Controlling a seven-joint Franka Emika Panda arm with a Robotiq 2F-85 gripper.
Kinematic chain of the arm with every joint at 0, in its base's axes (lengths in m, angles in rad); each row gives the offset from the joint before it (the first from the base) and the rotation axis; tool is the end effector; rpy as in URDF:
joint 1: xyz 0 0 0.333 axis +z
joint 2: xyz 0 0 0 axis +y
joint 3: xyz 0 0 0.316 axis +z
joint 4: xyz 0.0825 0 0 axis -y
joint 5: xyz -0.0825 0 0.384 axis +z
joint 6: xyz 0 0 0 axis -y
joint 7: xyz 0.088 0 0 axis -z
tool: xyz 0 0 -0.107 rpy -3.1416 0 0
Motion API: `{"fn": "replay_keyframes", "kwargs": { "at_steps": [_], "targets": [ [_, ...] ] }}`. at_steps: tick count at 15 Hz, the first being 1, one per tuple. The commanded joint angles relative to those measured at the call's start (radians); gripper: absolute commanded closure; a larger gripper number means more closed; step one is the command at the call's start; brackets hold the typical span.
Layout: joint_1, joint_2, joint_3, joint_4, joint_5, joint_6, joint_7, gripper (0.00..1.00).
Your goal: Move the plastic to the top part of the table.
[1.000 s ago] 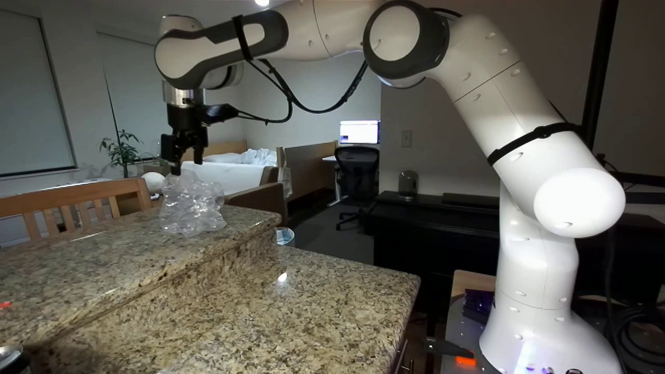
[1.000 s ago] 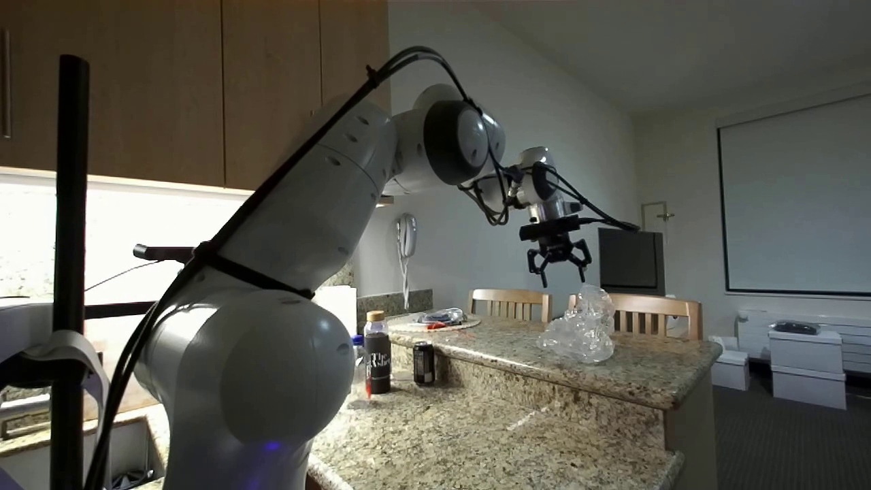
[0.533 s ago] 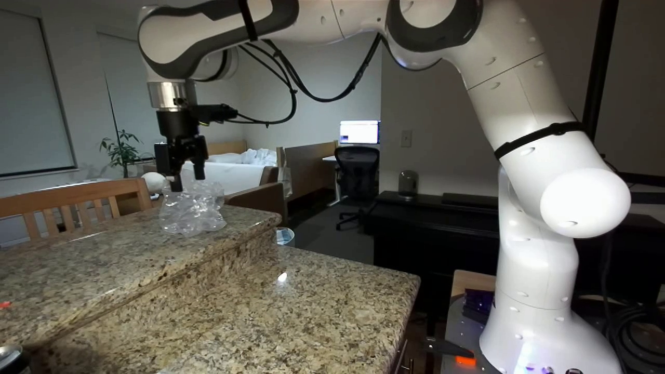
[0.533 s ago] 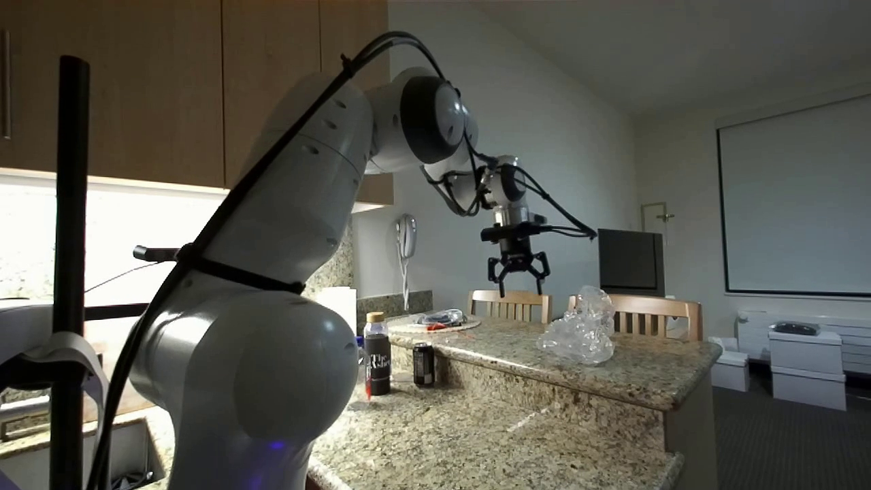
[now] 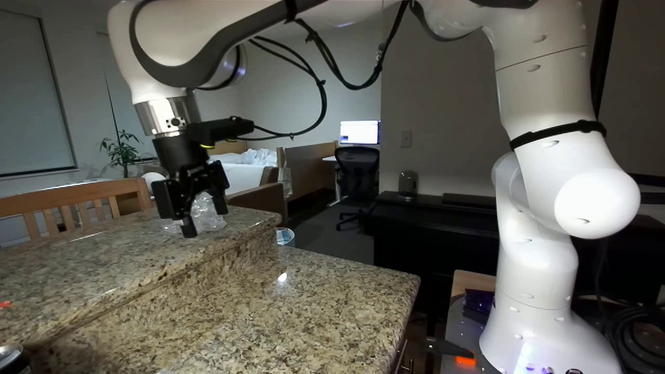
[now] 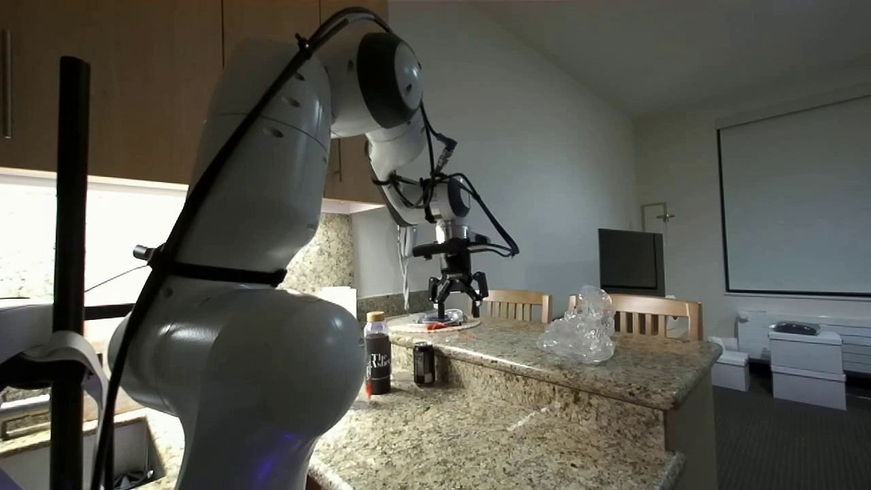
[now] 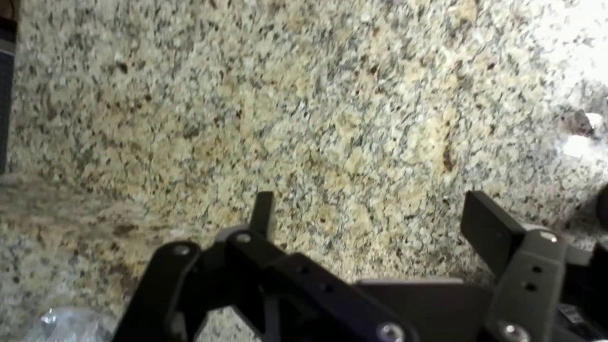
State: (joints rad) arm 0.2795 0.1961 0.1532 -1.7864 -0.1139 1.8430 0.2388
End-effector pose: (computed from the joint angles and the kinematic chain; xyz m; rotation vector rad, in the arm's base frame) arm 0.5501 0.2390 0.4321 2.9992 0.3483 -0.1565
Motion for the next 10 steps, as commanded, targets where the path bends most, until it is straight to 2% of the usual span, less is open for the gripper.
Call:
{"fn": "replay_keyframes", "kwargs": {
  "at_steps": [1,5,10],
  "targets": [
    [0.009,-0.177,0.026,-0.246,0.023,0.046,0.195,0.0],
    [0.002,-0.29,0.061,-0.403,0.067,0.085,0.328,0.0],
    [-0.009,-0.387,0.09,-0.541,0.078,0.175,0.371,0.0]
  ]
}}
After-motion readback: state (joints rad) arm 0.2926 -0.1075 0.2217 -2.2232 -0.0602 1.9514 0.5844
